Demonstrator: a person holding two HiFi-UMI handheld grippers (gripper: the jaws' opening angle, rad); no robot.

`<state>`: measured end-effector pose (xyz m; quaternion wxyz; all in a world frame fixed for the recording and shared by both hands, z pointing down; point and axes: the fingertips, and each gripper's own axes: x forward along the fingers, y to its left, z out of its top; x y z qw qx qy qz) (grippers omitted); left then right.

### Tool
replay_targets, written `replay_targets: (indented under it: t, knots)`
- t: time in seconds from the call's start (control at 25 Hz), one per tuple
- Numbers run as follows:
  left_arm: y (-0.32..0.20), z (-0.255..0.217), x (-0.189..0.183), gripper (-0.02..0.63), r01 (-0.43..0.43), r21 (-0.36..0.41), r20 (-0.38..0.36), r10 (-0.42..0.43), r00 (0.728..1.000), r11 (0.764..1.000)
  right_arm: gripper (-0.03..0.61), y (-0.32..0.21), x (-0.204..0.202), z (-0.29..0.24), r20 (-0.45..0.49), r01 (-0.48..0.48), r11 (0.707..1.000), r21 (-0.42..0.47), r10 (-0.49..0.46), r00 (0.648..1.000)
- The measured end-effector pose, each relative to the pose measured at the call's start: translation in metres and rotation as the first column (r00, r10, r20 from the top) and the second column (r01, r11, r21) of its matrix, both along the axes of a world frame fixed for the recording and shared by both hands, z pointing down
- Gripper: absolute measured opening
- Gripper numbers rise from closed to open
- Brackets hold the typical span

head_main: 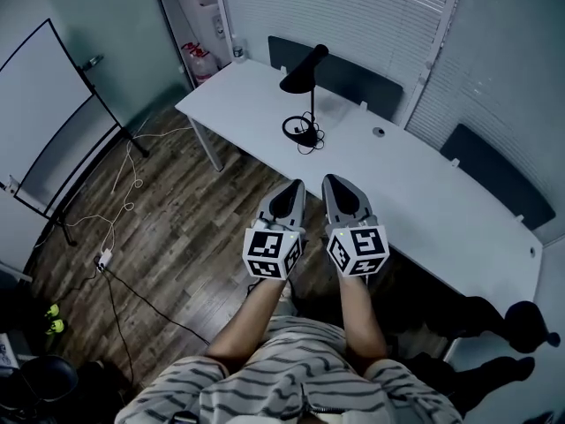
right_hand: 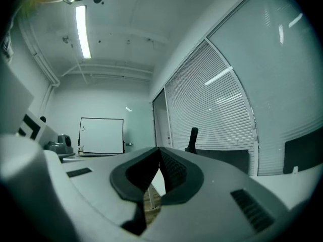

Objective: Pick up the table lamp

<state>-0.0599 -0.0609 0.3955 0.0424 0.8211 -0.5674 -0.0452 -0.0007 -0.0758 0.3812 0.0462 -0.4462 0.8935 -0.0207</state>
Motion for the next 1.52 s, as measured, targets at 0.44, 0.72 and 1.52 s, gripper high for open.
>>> replay_targets:
  t: [0.44, 0.72, 1.52]
  knots:
    - [-0.110, 0.007, -0.032, 0.008, -0.059, -0.026, -0.012, 0.059, 0.998, 0.998, 0.012, -0.108, -0.031, 0.000, 0.001, -0.063, 0.998, -0.029, 0.063, 0.998]
    - [-0.166, 0.006, -0.049, 0.008, -0.078, -0.024, -0.021, 0.078, 0.997, 0.997, 0.012, -0.158, -0.041, 0.000, -0.009, -0.116, 0.992, -0.039, 0.116, 0.993]
    - [-0.252, 0.021, -0.040, 0.008, -0.101, -0.013, 0.006, 0.101, 0.995, 0.995, 0.012, -0.240, -0.031, 0.019, -0.009, -0.127, 0.990, -0.066, 0.127, 0.992]
